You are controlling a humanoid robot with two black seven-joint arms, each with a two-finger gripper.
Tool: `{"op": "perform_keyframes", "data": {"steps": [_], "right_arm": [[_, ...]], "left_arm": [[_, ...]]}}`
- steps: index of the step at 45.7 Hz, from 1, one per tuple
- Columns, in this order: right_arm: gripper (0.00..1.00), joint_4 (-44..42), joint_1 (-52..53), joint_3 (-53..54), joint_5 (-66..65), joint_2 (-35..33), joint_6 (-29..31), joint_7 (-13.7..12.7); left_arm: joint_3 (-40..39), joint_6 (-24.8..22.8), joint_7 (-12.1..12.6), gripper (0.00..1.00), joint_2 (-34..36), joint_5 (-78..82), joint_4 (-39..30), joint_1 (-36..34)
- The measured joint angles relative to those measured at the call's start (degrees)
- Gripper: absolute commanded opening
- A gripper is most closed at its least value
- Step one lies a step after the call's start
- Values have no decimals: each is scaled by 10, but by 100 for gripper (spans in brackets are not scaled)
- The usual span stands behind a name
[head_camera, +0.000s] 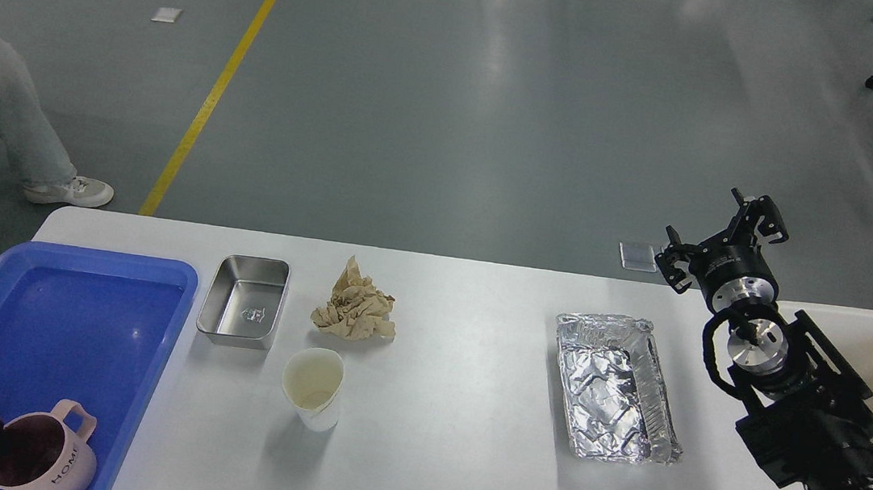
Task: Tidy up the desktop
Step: 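Lower the pink mug into the blue bin and open the left gripper, then withdraw the left gripper and reach toward the small steel tray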
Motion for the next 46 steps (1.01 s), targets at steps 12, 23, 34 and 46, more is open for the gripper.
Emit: {"op": "perform_keyframes", "data": {"steps": [12, 23, 34, 46], "right_arm": [[100, 0, 2, 0, 0, 0, -1, 0], [100, -1, 4, 0, 0, 0, -1, 0], [100, 0, 4, 0, 0, 0, -1, 0], [100, -1, 6, -1, 0, 0, -3, 0]], "left_arm": [[-26, -7, 0, 50, 16, -4, -7, -6], [-115, -19, -3, 71, 39, -8, -32, -7], [-213, -31, -5, 79, 40, -48, -46, -8], [-409, -130, 3, 80, 41, -70, -56, -9]]}}
